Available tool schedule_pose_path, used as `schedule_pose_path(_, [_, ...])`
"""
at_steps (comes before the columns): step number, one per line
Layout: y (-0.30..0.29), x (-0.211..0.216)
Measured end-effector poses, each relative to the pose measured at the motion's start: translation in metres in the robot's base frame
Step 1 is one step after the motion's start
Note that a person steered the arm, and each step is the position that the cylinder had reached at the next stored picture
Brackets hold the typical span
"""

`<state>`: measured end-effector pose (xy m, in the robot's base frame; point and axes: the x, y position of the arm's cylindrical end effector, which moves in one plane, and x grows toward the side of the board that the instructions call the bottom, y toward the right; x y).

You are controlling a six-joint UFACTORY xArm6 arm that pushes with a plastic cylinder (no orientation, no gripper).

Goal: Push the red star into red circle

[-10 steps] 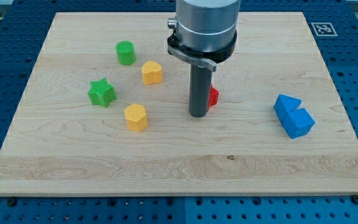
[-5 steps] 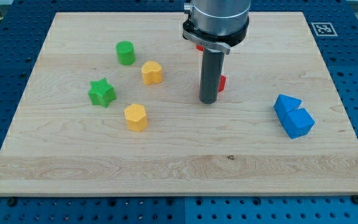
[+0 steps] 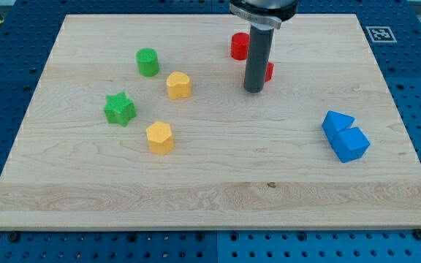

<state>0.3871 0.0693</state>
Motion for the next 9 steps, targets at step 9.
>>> schedule_pose_path(9, [0.014,-0.052])
